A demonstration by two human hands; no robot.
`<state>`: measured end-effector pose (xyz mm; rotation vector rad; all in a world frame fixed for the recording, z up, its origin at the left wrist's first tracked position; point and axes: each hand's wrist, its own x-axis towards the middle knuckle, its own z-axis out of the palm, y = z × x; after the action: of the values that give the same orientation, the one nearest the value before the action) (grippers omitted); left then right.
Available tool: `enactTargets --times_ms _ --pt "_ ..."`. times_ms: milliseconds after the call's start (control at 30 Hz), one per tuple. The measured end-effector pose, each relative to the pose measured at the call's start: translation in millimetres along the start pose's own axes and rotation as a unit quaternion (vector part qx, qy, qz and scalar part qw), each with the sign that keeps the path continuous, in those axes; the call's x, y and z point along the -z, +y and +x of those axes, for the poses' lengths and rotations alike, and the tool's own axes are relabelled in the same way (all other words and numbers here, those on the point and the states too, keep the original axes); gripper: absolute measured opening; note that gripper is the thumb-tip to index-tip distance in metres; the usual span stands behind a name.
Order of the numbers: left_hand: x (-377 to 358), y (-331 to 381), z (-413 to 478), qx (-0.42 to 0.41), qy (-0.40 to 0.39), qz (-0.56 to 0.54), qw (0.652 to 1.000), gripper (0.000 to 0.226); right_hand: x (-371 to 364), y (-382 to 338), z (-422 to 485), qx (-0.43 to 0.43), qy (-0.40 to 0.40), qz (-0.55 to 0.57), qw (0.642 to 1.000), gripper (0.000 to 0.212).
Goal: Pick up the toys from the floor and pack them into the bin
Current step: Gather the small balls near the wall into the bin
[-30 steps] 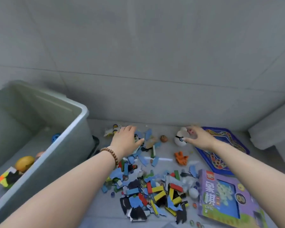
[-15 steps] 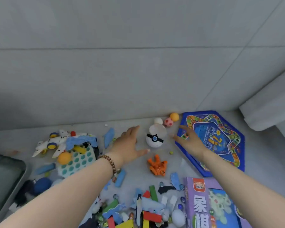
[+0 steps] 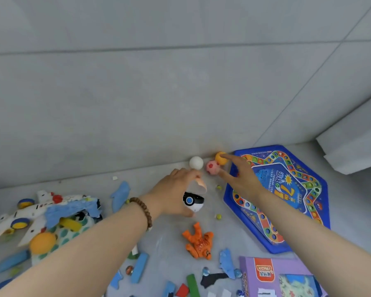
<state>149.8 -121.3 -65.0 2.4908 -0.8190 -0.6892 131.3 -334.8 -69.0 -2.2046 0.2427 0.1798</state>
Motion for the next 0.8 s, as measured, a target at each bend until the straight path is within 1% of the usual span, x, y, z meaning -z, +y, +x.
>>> enactTargets --times_ms 67,167,267,333,433,533,700,800 --pt "4.3 -5.2 -4.1 0.017 0.017 -0.043 0.999 0.081 -8.7 -5.3 9.8 0.009 0.013 -0.004 1.000 0.044" --pt "17.8 -21.5 -15.5 0.047 0.070 -0.112 0.990 0.085 -26.0 -8.8 21.9 0.006 0.028 0.003 1.000 0.047" --pt "29.6 -42.1 -32.4 0.075 0.097 -0.128 0.984 0.088 -51.1 -7.3 25.8 -0.006 0.057 0.008 0.998 0.046" --pt "35.2 -53.8 -45.1 0.098 0.110 -0.135 0.980 0.087 -70.4 -7.7 24.7 -0.006 0.089 -0.014 0.996 0.047" --pt "38.7 -67.0 -58.6 0.120 0.133 -0.139 0.974 0.085 -94.3 -10.8 21.1 0.020 0.127 -0.075 0.989 0.047" --pt "36.7 -76.1 -67.3 0.136 0.144 -0.148 0.969 0.084 -109.1 -15.9 18.0 0.041 0.149 -0.097 0.983 0.044" --pt "34.5 -82.4 -74.7 0.151 0.147 -0.160 0.964 0.085 -116.2 -19.0 6.9 0.043 0.138 -0.148 0.978 0.040" --pt "34.8 -80.4 -77.9 0.157 0.150 -0.170 0.961 0.082 -111.6 -20.5 3.6 0.031 0.110 -0.116 0.987 0.040"
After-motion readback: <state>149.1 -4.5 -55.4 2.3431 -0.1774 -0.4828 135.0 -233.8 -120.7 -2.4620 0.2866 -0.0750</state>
